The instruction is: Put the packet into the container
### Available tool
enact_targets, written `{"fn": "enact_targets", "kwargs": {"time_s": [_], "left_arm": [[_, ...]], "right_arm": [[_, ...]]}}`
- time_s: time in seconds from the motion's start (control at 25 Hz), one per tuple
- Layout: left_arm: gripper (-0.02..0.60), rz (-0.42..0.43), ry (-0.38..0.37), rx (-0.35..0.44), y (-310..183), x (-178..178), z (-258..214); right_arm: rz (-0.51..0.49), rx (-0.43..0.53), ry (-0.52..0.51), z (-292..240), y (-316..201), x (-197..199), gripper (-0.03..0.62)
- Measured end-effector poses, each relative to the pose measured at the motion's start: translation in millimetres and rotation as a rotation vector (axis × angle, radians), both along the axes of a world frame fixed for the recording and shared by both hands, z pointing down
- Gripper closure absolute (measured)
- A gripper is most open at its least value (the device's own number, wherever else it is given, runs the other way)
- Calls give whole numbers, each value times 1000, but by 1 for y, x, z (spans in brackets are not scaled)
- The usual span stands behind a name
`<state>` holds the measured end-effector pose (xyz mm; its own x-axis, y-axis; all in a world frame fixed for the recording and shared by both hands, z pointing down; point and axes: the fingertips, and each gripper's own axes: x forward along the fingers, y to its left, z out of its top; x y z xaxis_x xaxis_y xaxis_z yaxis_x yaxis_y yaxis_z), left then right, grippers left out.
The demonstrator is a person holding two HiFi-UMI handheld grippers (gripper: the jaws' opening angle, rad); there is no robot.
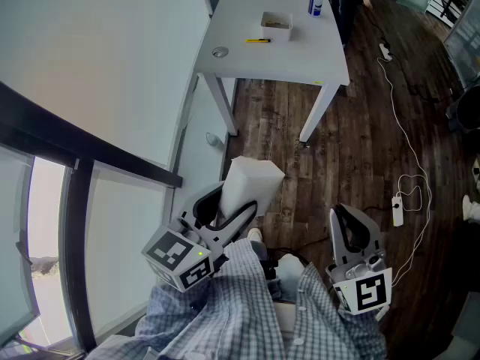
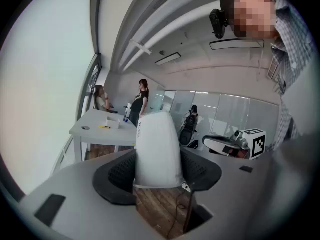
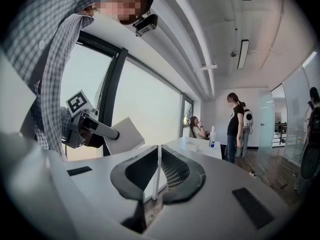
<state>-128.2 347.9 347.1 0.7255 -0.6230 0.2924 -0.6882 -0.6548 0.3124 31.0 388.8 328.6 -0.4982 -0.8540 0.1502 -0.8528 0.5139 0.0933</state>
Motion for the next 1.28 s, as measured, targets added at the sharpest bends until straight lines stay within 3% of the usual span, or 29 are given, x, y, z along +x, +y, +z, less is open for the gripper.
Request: {"fn": "enact_targets", "kwargs": {"time_s": [0.64,1.28], "left_arm": [[316,24,2,28,-19,-22,-5],[316,5,-5,49,-24,-69,-2]], "right_arm": [[24,14,-16,-7,-16,-26,562],[7,20,-15,-3,-25,-71,562]]}}
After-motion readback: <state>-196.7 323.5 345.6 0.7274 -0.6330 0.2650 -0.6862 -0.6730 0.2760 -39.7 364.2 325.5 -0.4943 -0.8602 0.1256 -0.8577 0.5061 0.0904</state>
